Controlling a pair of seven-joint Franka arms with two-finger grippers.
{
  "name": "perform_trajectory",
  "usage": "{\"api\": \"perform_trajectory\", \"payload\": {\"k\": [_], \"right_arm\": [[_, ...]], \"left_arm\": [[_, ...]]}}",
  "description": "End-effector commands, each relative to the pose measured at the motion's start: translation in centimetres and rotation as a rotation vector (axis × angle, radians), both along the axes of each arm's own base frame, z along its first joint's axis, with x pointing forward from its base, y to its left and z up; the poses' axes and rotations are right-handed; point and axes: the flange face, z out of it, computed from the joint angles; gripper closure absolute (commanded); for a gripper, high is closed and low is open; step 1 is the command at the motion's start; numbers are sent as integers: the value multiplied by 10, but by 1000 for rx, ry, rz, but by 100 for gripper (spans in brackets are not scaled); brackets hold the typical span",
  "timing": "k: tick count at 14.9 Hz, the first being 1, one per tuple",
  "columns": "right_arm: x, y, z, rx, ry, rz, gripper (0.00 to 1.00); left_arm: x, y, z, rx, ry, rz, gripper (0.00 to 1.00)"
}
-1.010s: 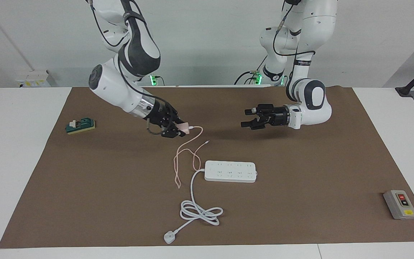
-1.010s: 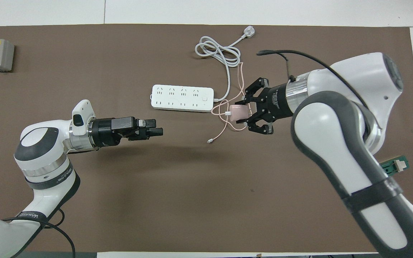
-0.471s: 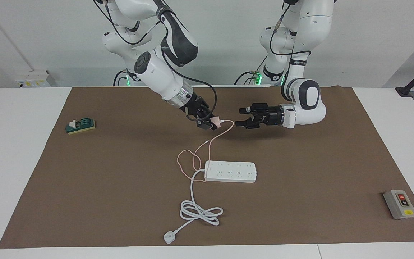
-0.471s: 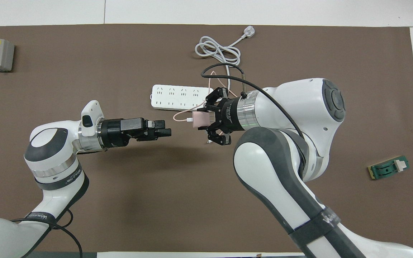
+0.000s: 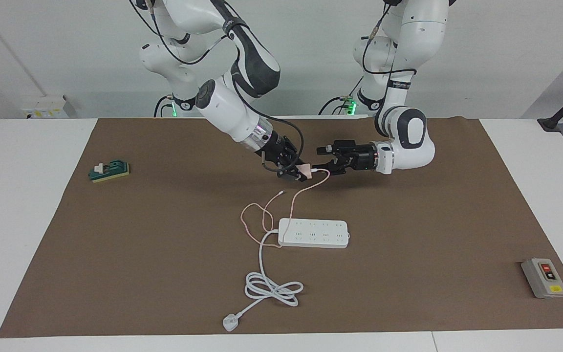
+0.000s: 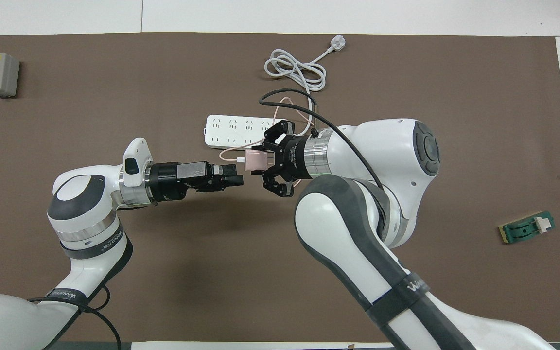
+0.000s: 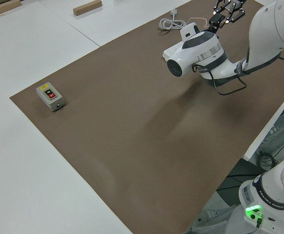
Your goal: Plug charger into power strip
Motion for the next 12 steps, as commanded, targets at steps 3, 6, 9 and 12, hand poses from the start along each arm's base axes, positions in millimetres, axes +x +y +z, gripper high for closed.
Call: {"api": "perform_trajectory", "payload": {"k": [3, 6, 9, 12], "right_arm": [[-13, 24, 1, 13, 2, 36, 100], [-18, 25, -3, 4, 23, 55, 100], [-22, 23, -4, -33, 46, 119, 100], [-26, 18, -6, -73, 64, 185, 100]], "left_arm": [[5, -4, -6, 4, -22, 18, 0], [4, -4, -7, 0, -20, 14, 0], [5, 4, -8, 0, -39, 24, 0], [5, 5, -8, -6, -38, 21, 0]]}}
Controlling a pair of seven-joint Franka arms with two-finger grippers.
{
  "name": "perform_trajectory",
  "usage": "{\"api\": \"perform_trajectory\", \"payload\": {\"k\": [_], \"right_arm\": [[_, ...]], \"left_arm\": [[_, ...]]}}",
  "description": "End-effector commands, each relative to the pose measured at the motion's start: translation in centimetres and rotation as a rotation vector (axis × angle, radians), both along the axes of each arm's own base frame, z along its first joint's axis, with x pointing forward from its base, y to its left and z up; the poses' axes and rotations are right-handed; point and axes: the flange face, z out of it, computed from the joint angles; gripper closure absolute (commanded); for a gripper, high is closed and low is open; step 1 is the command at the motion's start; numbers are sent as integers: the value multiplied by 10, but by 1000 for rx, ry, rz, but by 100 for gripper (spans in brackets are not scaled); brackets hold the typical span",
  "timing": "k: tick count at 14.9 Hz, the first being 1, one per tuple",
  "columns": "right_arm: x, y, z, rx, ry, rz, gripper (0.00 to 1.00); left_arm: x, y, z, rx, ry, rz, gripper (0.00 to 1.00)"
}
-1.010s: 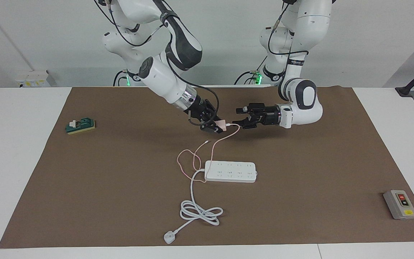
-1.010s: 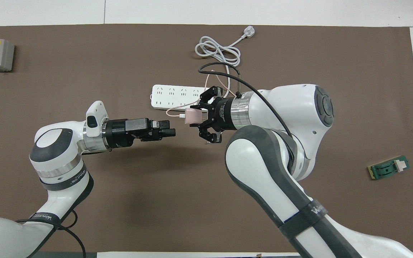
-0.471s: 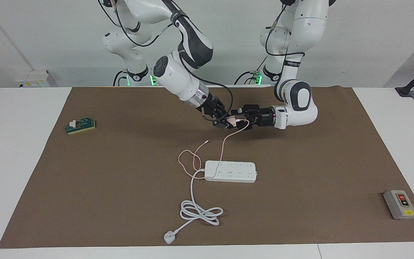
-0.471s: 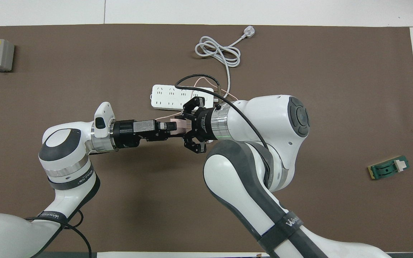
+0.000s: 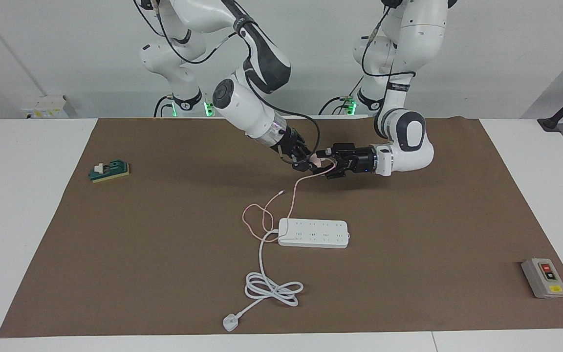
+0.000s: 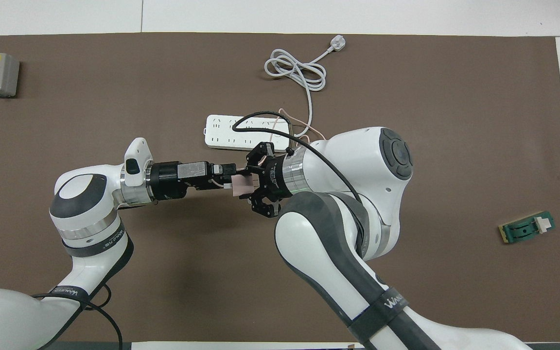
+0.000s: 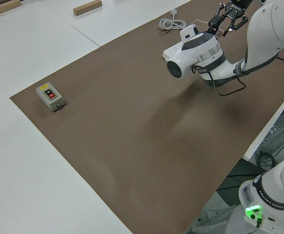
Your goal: Plug charger into power strip
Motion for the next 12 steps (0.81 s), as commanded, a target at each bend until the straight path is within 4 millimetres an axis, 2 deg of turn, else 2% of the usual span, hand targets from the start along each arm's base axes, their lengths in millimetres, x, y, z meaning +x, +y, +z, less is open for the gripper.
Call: {"api": "perform_trajectory", "payload": {"k": [1, 12], "right_arm": [[-1, -8, 5, -21, -3, 43, 100], [0, -8, 5, -27, -11, 42, 100]], "left_arm": [[1, 0, -1, -12, -17, 6, 0], [-2, -3, 0, -30, -13, -10, 0]]}}
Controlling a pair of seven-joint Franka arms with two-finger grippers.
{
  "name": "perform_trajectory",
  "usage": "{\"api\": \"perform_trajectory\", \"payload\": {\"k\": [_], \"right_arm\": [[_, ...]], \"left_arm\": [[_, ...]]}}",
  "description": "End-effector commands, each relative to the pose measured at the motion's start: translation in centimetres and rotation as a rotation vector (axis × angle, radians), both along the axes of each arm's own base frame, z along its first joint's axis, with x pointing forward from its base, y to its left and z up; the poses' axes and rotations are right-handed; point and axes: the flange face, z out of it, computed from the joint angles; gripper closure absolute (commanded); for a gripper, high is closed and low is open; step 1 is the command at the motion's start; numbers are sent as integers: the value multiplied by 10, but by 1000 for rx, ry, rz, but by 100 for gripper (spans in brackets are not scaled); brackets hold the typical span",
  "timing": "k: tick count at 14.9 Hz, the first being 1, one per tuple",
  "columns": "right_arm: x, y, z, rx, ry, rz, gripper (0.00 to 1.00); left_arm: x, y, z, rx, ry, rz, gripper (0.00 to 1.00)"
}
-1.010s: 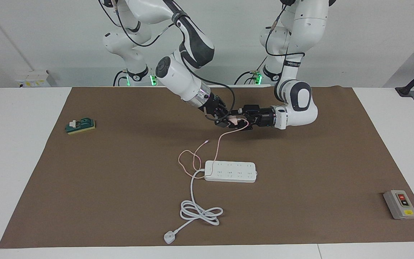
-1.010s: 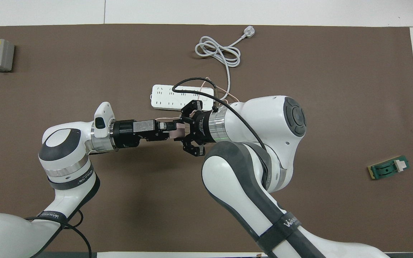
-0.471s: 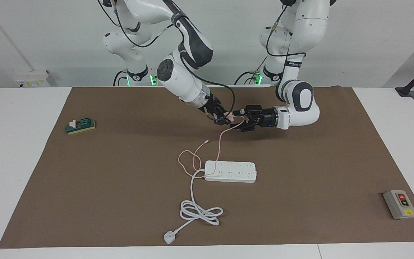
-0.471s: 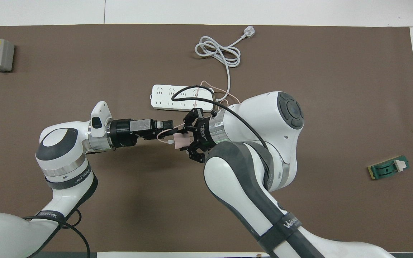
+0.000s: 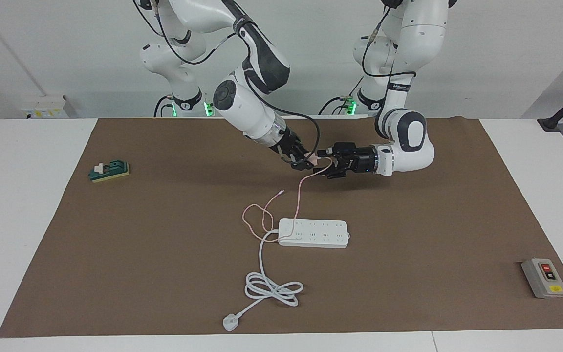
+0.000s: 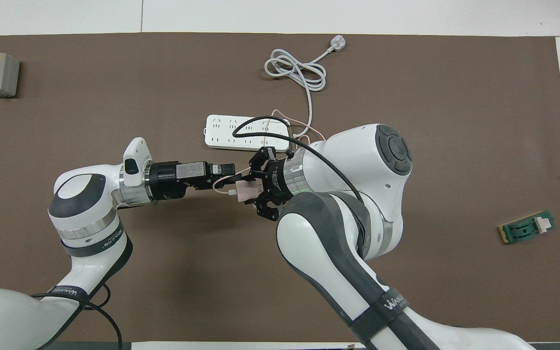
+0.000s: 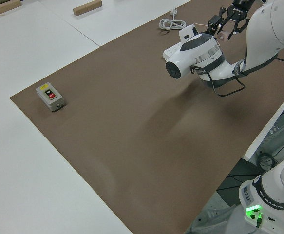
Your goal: Plug charger into power strip
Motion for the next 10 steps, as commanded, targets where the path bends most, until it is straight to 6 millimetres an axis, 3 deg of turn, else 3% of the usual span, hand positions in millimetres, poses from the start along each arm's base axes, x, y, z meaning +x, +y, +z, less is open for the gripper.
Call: {"api": "perform_trajectory", "payload": {"k": [1, 10], "right_arm": [[1, -6, 6, -4, -18, 14, 100], [2, -6, 6, -4, -25, 10, 100]], "left_arm": [[-1, -3, -1, -22, -10, -5, 0], [-3, -3, -6, -13, -112, 2, 0]]}}
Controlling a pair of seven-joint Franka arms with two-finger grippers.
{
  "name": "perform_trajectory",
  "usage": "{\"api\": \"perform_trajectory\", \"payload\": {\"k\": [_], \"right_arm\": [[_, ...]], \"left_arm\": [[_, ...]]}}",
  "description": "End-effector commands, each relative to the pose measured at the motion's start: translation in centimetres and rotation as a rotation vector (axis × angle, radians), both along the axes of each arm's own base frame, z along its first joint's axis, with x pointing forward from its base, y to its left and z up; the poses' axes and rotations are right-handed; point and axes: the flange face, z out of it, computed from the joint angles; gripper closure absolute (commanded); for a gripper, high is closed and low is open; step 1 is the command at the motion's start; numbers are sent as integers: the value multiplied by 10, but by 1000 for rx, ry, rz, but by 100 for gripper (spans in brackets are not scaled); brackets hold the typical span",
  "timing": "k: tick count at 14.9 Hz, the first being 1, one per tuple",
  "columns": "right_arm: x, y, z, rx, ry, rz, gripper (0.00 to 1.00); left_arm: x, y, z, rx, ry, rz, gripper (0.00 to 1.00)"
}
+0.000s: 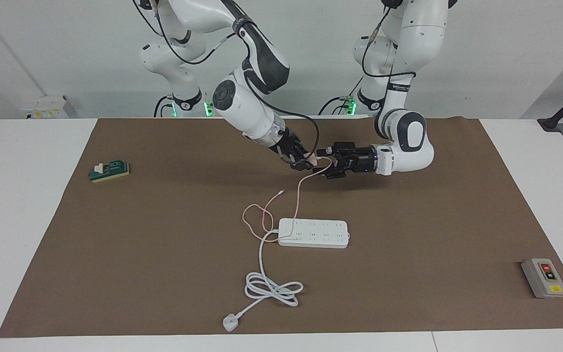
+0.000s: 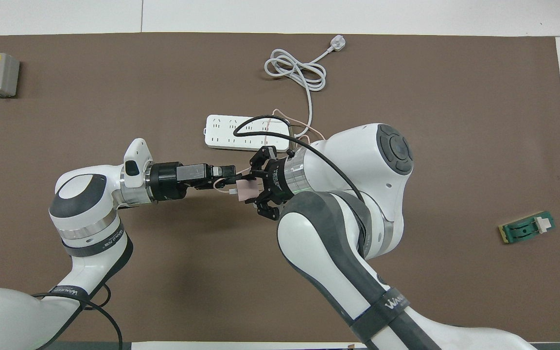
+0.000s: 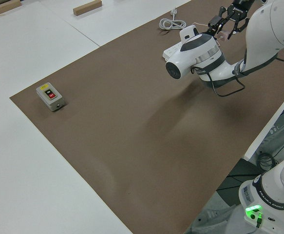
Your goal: Plug charger into power strip
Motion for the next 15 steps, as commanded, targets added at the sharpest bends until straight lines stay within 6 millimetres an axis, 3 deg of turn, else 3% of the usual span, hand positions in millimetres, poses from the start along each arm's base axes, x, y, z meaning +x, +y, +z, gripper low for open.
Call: {"api": "perform_trajectory", "payload": {"k": [1, 6, 15], "right_arm": [[2, -5, 5, -4, -24, 12, 100], [3, -6, 5, -3, -33, 4, 100], [3, -6, 5, -4, -33, 7, 100]], "left_arm": [[-3, -4, -4, -9, -94, 0, 0], [-9, -15, -8, -3, -142, -21, 0], [-13, 2, -10, 93, -221, -14, 0]]}}
